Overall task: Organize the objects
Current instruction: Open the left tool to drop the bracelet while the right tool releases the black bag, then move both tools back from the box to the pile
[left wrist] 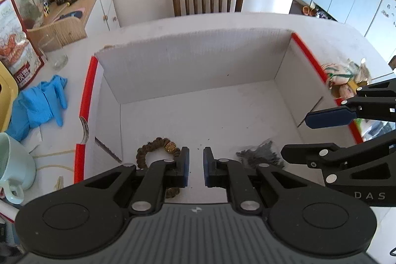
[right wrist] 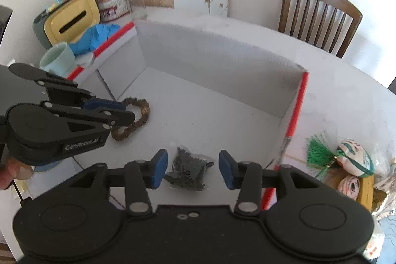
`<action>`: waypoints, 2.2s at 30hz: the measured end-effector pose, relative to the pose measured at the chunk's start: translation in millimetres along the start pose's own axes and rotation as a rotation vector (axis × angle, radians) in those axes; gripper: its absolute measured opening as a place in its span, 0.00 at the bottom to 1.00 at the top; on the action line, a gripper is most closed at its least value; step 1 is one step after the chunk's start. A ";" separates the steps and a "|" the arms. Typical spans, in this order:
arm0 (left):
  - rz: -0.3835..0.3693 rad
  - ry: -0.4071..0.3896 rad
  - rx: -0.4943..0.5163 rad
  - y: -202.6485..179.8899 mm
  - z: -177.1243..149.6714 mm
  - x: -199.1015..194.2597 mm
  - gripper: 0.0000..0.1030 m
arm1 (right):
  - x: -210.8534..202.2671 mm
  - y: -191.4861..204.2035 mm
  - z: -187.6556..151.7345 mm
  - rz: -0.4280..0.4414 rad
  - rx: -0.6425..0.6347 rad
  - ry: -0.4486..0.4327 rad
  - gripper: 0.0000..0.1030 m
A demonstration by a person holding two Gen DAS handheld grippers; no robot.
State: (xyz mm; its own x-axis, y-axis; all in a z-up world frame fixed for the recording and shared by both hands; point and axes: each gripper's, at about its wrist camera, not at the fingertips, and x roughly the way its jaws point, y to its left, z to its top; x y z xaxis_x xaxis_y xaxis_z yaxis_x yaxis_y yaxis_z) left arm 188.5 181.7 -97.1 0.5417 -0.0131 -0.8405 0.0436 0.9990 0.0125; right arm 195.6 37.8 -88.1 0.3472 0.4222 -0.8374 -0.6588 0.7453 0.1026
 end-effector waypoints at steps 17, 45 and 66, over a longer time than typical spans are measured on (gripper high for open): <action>0.033 -0.106 -0.010 -37.4 5.6 -52.5 0.20 | -67.5 -17.9 -23.3 0.032 0.002 -0.144 0.63; 0.007 -0.241 -0.018 -155.0 9.1 -93.7 0.73 | -164.7 -112.5 -97.0 -0.007 0.095 -0.321 0.93; -0.002 -0.241 0.015 -241.2 13.6 -75.6 0.94 | -192.9 -205.9 -167.0 -0.096 0.186 -0.347 0.99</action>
State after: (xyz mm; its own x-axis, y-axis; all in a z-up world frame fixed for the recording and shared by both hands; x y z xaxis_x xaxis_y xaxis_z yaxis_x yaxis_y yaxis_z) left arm 148.4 -58.9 -29.2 0.7265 -0.0264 -0.6866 0.0561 0.9982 0.0210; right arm 152.8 -283.3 -37.4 0.6268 0.4714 -0.6204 -0.4913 0.8571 0.1549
